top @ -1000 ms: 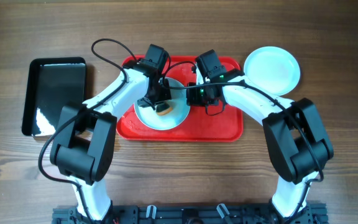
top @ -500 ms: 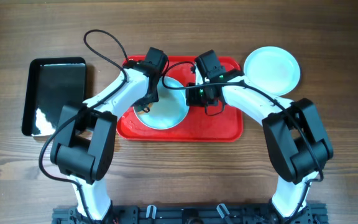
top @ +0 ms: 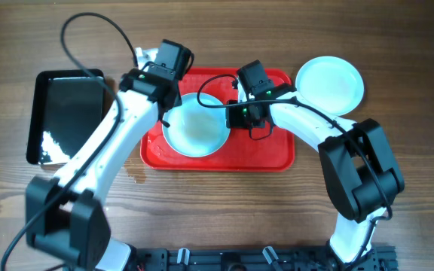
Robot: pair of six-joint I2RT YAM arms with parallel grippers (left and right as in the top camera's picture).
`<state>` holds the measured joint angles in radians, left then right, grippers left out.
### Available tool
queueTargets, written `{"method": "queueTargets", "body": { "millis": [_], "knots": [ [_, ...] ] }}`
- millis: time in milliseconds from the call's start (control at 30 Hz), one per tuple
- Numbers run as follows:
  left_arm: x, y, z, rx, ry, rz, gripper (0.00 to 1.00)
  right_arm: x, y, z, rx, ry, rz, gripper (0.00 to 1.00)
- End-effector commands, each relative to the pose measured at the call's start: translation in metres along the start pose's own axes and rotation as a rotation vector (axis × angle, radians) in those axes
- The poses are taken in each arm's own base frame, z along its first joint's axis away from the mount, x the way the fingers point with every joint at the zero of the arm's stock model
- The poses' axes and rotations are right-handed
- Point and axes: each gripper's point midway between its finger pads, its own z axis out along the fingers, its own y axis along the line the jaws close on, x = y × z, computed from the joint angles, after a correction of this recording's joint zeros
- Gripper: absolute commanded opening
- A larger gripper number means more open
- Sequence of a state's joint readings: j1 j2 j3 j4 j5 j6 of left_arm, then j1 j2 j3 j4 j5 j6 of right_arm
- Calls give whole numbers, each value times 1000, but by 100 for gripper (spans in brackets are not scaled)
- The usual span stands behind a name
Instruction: Clean dirty plates on tray and stack at the side
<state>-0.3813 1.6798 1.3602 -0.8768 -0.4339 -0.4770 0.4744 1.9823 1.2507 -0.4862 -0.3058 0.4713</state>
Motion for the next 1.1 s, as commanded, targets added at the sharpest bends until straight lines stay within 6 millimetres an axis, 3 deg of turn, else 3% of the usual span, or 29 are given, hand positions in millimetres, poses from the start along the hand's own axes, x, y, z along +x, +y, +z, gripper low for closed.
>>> {"method": "queueTargets", "body": {
  "millis": [0,167,367,500,633,767,1067],
  "knots": [
    [-5,3,-11,17,-10,-17,4,-11,-5,-8,36,-33,6,4],
    [4,1,-4,41,45,-17,4,-39,6,-46,55,-133,-11,4],
    [4,8,4,110,112,-82,4,-68,-14,-121,285,-357,-29,4],
    [6,0,6,237,181,-138,4,-80,-13,-171,368,-487,-126,4],
    [8,-3,6,274,198,-146,4,-86,-21,-207,537,-582,-216,4],
    [10,-3,8,272,202,-146,4,-88,-24,-220,681,-612,-296,4],
    [9,-5,9,278,198,-146,4,-87,-2,-242,884,-713,-390,4]
  ]
}}
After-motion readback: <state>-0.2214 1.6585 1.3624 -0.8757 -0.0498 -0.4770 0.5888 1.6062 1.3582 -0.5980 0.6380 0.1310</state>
